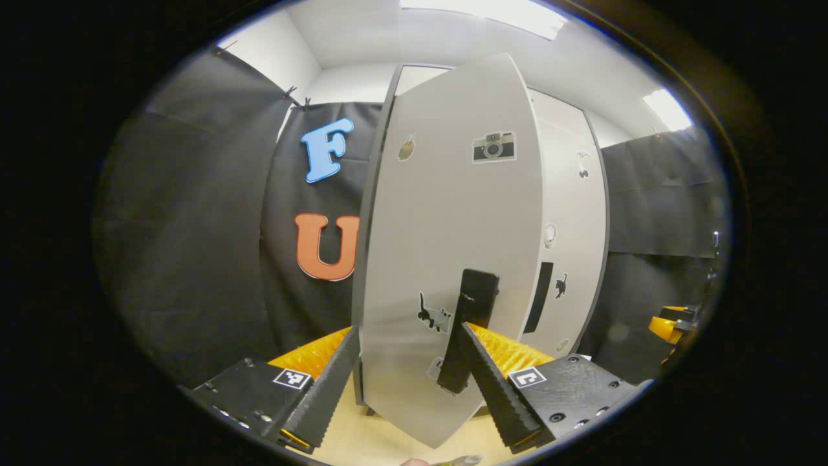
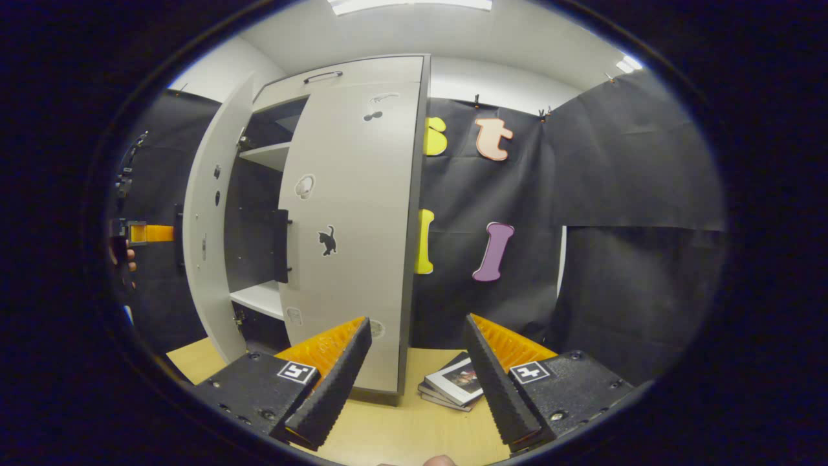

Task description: Grasp the bottle in the cabinet with the left hand and place it on the coaster, then close the right door with the right hand and the left door with the left hand.

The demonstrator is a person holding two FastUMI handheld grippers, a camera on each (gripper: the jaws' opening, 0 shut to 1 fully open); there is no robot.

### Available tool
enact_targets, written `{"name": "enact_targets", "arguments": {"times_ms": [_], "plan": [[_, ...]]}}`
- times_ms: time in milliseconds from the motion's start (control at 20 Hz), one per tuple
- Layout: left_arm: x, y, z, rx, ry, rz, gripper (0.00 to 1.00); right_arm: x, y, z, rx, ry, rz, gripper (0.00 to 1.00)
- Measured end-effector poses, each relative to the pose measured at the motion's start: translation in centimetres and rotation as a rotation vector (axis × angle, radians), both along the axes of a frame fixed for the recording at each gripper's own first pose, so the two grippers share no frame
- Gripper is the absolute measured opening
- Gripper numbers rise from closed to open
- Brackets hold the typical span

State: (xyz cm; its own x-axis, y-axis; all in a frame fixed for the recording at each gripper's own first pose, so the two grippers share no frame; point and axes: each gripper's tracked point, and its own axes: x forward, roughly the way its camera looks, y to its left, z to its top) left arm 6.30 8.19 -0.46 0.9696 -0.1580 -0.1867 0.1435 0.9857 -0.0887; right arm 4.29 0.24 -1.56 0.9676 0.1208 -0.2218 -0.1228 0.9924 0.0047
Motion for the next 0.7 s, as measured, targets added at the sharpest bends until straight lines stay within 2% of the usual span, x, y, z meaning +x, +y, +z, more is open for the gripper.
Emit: {"name": "enact_targets", "arguments": {"times_ms": [50, 200, 350, 450, 550, 600, 650, 700], "plan": [[0.4, -0.9, -0.3, 0.006, 0.004, -0.014, 1.00, -0.1, -0.5, -0.3, 0.005, 0.006, -0.011, 0.94], [1.3, -2.8, -0.8, 0.032, 0.010, -0.043, 1.00, -0.8, -2.0, -1.0, 0.014, 0.027, -0.035, 0.94], [2.2, -5.0, -1.4, 0.036, 0.020, -0.070, 0.91, -1.4, -3.3, -1.2, 0.003, 0.027, -0.060, 0.94], [3.0, -5.8, -1.8, 0.047, 0.025, -0.071, 1.00, -1.7, -4.0, -1.2, 0.002, 0.026, -0.071, 0.94], [3.5, -6.4, -2.1, 0.055, 0.030, -0.066, 1.00, -2.1, -4.9, -1.3, 0.001, 0.027, -0.085, 0.94], [3.8, -6.8, -2.3, 0.055, 0.031, -0.066, 0.95, -2.2, -5.4, -1.4, -0.002, 0.028, -0.095, 0.94], [4.1, -7.0, -2.5, 0.055, 0.033, -0.067, 0.95, -2.4, -5.8, -1.5, -0.002, 0.028, -0.102, 0.94], [4.4, -7.2, -2.7, 0.056, 0.038, -0.065, 1.00, -2.5, -6.2, -1.5, -0.002, 0.030, -0.110, 0.94]]}}
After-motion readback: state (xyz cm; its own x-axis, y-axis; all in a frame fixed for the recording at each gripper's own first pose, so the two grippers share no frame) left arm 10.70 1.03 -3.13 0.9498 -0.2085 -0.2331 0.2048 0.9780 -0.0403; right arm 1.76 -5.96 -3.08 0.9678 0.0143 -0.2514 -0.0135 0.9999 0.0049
